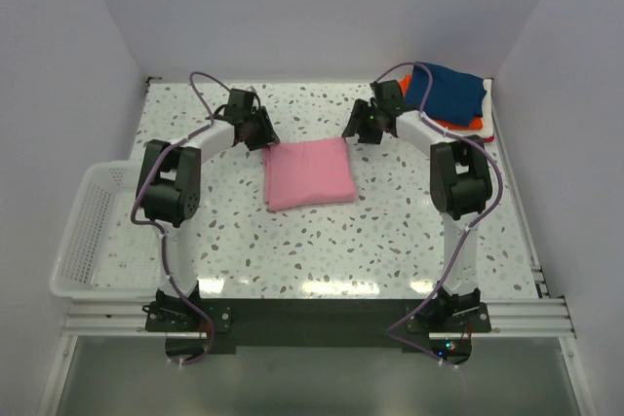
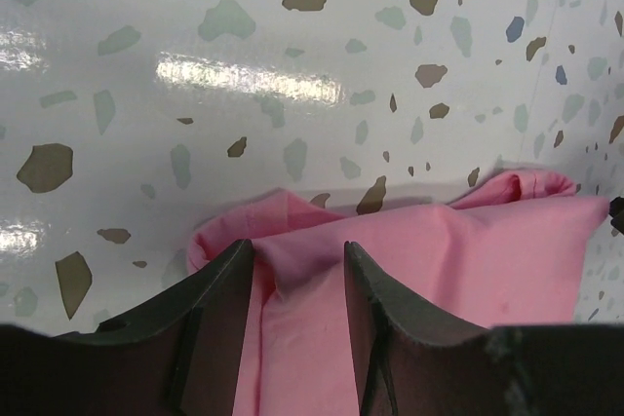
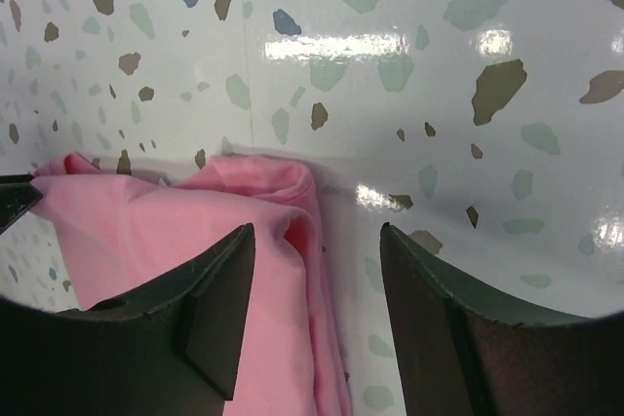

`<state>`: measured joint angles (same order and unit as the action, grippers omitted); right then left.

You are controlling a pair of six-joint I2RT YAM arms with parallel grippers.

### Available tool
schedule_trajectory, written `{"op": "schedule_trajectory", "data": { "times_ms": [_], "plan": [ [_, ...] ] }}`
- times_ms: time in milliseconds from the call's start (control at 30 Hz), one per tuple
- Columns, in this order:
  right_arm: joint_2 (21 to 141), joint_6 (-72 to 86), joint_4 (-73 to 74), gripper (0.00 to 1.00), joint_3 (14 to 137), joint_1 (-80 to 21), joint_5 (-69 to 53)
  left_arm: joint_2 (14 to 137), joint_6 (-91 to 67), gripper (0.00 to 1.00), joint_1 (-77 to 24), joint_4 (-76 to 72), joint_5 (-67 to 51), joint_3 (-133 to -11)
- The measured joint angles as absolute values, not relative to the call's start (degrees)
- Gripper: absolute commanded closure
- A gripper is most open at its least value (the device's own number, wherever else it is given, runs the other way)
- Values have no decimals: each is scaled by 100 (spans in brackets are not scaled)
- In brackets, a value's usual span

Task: Fold and stack the t-shirts
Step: Fold the tshirt

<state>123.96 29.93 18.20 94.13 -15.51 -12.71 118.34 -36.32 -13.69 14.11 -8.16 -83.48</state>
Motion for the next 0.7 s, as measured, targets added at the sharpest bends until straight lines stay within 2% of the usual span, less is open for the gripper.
{"op": "schedule_trajectory", "data": {
  "times_ms": [200,333,400,467,533,633,667,700],
  "plan": [
    [12556,2995,1831,49,9671,-1632,-1269,11896,-3634,61,-1378,1428,-788,-8427],
    [12599,2995,1833,61,9769,-1704,-1267,11913,-3640,74,-1400,1428,-788,-8434],
    [12650,2998,1833,61,9826,-1732,-1260,11913,-3634,80,-1406,1428,-790,-8434],
    [12720,3002,1837,62,9872,-1754,-1253,11913,-3636,82,-1409,1426,-790,-8434],
    [12781,3002,1846,66,9880,-1769,-1253,11913,-3636,87,-1409,1428,-792,-8434],
    [12844,3009,1870,80,9900,-1774,-1251,11913,-3629,100,-1413,1428,-794,-8434],
    [12853,3017,1881,88,9902,-1774,-1251,11913,-3625,100,-1417,1428,-794,-8434],
    [12862,3030,1885,91,9904,-1774,-1249,11913,-3632,100,-1420,1428,-794,-8434]
  ]
}}
